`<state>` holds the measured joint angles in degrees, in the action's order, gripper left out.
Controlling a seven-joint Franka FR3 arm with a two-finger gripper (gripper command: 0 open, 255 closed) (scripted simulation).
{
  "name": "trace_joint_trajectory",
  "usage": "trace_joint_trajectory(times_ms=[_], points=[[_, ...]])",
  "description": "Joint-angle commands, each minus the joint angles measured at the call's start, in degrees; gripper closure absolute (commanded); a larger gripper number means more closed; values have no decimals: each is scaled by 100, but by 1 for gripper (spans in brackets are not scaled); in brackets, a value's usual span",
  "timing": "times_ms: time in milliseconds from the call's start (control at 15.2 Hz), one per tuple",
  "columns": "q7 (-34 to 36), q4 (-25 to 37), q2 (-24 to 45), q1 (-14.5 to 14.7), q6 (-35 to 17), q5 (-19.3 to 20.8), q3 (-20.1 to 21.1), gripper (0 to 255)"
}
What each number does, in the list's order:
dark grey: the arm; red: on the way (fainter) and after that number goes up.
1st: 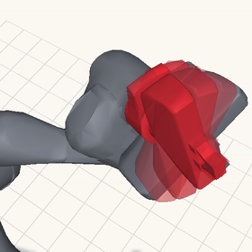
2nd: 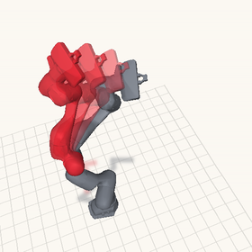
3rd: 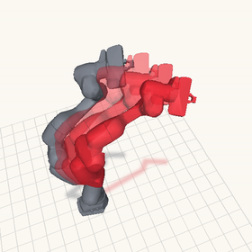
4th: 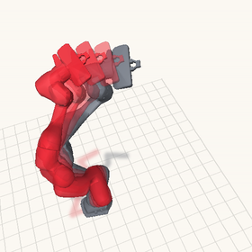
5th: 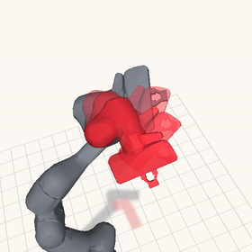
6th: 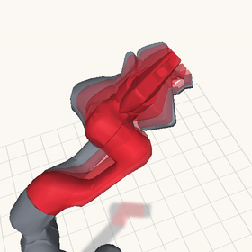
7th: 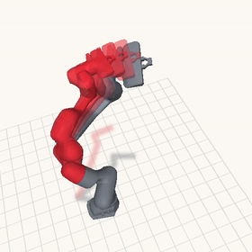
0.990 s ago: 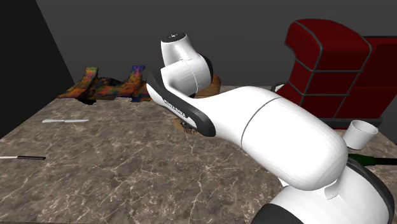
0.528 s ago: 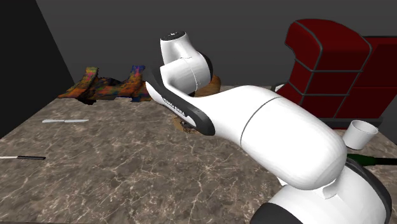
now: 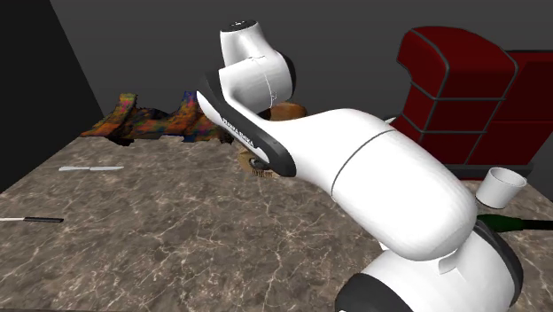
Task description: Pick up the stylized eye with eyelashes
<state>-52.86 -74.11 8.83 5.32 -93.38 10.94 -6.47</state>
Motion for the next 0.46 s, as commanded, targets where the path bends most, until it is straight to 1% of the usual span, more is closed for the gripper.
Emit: trace_joint_trajectory(times_ms=[0,264,396], points=[[-40,249,49,-3,182,-8,-2,255],[-125,883,270,-14,588,-35,-9,255],[-128,908,278,-15,604,-36,-9,255]])
